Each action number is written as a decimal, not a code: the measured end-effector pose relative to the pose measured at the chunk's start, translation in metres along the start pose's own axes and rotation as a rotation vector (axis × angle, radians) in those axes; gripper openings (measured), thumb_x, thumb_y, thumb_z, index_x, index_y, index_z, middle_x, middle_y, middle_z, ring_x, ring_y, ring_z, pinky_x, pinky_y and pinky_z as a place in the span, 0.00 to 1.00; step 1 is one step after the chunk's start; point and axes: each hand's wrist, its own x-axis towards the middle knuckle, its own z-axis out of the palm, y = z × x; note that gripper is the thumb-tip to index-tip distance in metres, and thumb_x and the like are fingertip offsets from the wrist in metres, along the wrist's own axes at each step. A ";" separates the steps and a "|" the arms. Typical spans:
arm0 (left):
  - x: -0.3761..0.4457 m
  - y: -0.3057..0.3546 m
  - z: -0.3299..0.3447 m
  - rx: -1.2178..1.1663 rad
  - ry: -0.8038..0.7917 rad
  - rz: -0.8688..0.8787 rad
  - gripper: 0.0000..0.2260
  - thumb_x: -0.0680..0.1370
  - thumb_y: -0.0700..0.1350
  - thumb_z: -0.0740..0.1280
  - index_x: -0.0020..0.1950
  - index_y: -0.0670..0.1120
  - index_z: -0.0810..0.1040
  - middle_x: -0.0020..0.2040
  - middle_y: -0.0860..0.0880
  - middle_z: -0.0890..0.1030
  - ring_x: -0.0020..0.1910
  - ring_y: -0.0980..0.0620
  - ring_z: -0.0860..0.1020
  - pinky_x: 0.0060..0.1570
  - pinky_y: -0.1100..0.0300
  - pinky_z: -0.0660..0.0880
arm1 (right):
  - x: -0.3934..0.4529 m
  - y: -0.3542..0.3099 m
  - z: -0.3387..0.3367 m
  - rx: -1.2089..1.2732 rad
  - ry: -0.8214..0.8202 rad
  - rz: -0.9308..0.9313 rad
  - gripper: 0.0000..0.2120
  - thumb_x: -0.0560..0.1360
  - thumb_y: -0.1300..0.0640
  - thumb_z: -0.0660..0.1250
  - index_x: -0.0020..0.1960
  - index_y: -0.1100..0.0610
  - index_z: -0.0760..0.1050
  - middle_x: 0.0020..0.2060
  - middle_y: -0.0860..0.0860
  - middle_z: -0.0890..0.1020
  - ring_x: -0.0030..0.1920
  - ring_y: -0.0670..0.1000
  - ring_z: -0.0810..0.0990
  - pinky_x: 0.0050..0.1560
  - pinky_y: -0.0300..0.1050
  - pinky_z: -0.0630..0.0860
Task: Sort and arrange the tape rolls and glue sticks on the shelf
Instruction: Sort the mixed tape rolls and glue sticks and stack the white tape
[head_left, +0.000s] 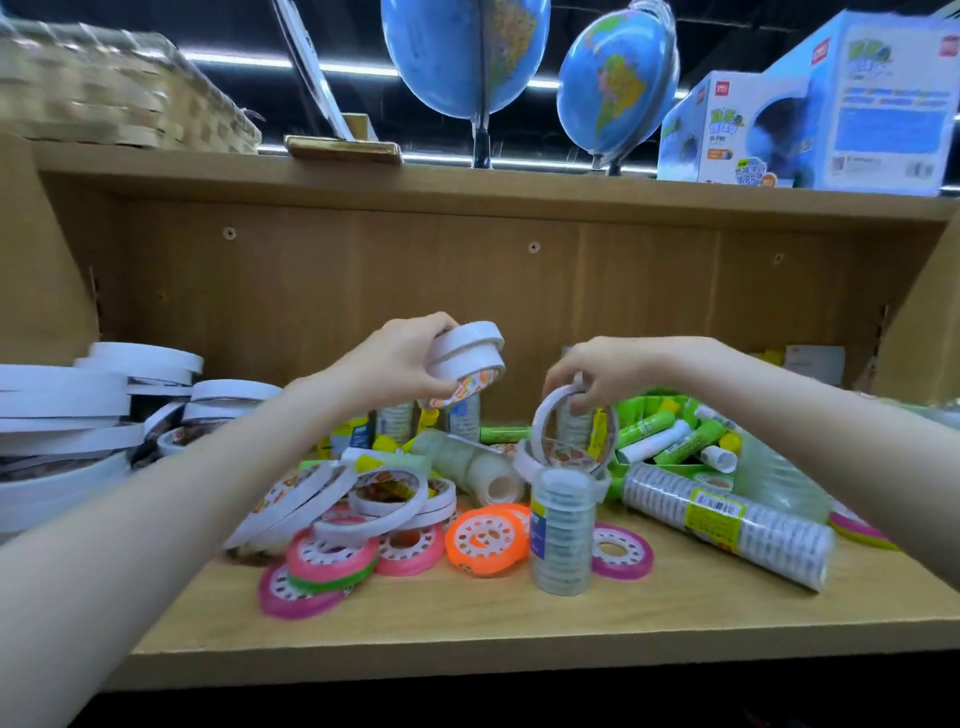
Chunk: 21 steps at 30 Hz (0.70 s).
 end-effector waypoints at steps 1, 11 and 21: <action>-0.006 -0.003 -0.003 0.015 -0.015 -0.013 0.17 0.69 0.41 0.71 0.56 0.48 0.73 0.45 0.51 0.78 0.44 0.50 0.76 0.46 0.55 0.73 | 0.002 -0.004 0.007 -0.031 -0.035 0.003 0.18 0.73 0.60 0.65 0.63 0.53 0.73 0.55 0.53 0.79 0.54 0.54 0.76 0.52 0.44 0.72; -0.027 -0.003 0.007 0.059 -0.084 0.008 0.16 0.70 0.43 0.70 0.55 0.50 0.72 0.45 0.53 0.76 0.43 0.52 0.75 0.44 0.57 0.73 | -0.004 0.002 0.019 0.114 -0.017 0.037 0.18 0.74 0.57 0.67 0.64 0.54 0.72 0.59 0.49 0.77 0.56 0.49 0.76 0.54 0.38 0.70; -0.031 0.005 0.014 0.072 -0.076 0.021 0.16 0.70 0.43 0.70 0.57 0.49 0.73 0.45 0.55 0.75 0.43 0.53 0.73 0.44 0.57 0.72 | -0.037 -0.003 0.056 0.060 -0.244 -0.035 0.27 0.69 0.52 0.73 0.67 0.52 0.70 0.59 0.48 0.70 0.59 0.49 0.69 0.57 0.40 0.66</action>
